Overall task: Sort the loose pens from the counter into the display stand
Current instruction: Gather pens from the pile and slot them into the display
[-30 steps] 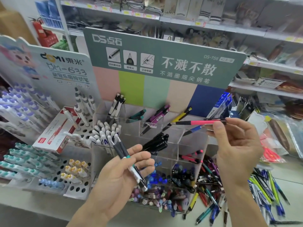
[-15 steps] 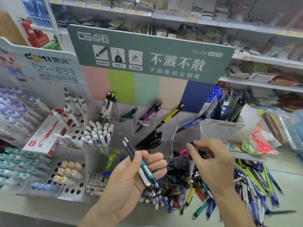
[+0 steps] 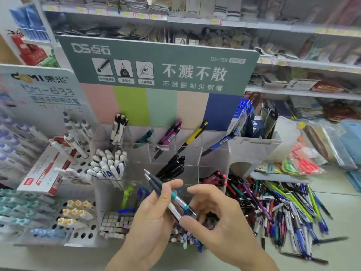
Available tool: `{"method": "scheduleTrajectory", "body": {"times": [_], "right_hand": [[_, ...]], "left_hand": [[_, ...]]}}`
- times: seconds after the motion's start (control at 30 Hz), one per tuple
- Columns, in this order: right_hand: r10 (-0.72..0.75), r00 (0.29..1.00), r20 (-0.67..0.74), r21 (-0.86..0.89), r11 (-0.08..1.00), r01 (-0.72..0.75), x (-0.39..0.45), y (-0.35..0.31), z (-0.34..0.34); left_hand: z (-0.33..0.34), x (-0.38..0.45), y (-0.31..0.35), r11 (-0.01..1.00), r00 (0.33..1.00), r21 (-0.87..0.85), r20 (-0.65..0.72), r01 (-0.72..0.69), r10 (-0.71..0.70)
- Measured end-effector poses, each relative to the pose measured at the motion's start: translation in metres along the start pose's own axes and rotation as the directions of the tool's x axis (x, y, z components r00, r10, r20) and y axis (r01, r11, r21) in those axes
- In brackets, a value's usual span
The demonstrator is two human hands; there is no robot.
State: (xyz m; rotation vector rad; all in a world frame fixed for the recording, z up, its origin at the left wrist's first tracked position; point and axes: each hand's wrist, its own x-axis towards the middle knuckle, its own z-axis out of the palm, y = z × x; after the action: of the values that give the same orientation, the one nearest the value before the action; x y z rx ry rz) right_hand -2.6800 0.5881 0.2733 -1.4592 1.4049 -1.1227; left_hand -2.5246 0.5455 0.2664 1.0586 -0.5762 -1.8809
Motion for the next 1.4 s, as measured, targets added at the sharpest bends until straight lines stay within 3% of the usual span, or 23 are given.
{"method": "scheduleTrajectory", "body": {"times": [0.17,0.33,0.43,0.53,0.63,0.77,0.9,0.93,1.0,1.03,1.1,1.2,1.27,1.3,1.37,1.4], "right_hand": [[0.008,0.994,-0.106,0.043,0.999,-0.003,0.009,-0.001,0.012],[0.028,0.935,-0.353,0.194,0.98,0.044,0.026,-0.012,0.007],[-0.034,0.869,-0.493,0.256,0.949,0.183,0.05,-0.028,0.002],[-0.219,0.812,-0.54,0.129,0.932,0.338,0.088,-0.043,0.011],[-0.392,0.787,-0.477,-0.066,0.909,0.412,0.123,-0.051,0.027],[-0.481,0.833,-0.272,-0.315,0.863,0.395,0.154,-0.036,0.043],[-0.544,0.802,-0.247,-0.482,0.787,0.385,0.146,-0.03,0.051],[-0.542,0.802,-0.25,-0.453,0.798,0.399,0.134,-0.032,0.052],[-0.443,0.885,-0.146,-0.31,0.87,0.385,0.107,-0.034,0.056],[-0.339,0.94,-0.041,-0.243,0.916,0.32,0.096,-0.037,0.058],[-0.143,0.983,0.113,-0.089,0.984,0.153,0.084,-0.039,0.06],[-0.026,0.999,0.021,0.225,0.974,0.021,0.093,-0.056,0.061],[-0.058,0.995,-0.086,0.263,0.962,0.078,0.109,-0.07,0.06],[-0.105,0.988,-0.113,0.22,0.967,0.128,0.118,-0.076,0.059],[-0.22,0.968,-0.12,0.004,0.975,0.222,0.139,-0.083,0.056],[-0.272,0.957,-0.101,-0.136,0.957,0.258,0.148,-0.086,0.056]], "left_hand": [[-0.005,0.001,0.003,0.996,0.999,0.076,-0.015,-0.043,0.045],[-0.01,0.0,0.003,0.997,0.992,0.062,-0.112,-0.049,0.055],[-0.021,-0.001,0.009,0.993,0.993,-0.121,-0.118,0.004,-0.019],[-0.028,-0.004,0.02,0.966,0.999,-0.257,-0.033,-0.008,0.0],[-0.033,-0.005,0.028,0.976,0.992,-0.186,-0.07,-0.112,0.101],[-0.042,-0.008,0.034,0.974,0.96,0.076,-0.168,-0.212,0.222],[-0.049,-0.008,0.036,0.966,0.957,-0.07,-0.17,-0.25,0.235],[-0.052,-0.006,0.037,0.956,0.954,-0.114,-0.161,-0.271,0.252],[-0.056,-0.002,0.041,0.935,0.943,-0.153,-0.144,-0.321,0.3],[-0.056,-0.001,0.044,0.928,0.936,-0.151,-0.141,-0.341,0.321],[-0.055,0.004,0.053,0.916,0.924,-0.133,-0.116,-0.379,0.365],[-0.051,0.009,0.072,0.891,0.888,0.001,-0.087,-0.454,0.452],[-0.053,0.013,0.088,0.781,0.787,0.345,-0.161,-0.52,0.596],[-0.057,0.016,0.096,0.633,0.669,0.571,-0.185,-0.523,0.72],[-0.065,0.023,0.111,0.237,0.439,0.867,-0.023,-0.438,0.898],[-0.07,0.029,0.117,0.086,0.406,0.915,0.088,-0.393,0.91]]}}
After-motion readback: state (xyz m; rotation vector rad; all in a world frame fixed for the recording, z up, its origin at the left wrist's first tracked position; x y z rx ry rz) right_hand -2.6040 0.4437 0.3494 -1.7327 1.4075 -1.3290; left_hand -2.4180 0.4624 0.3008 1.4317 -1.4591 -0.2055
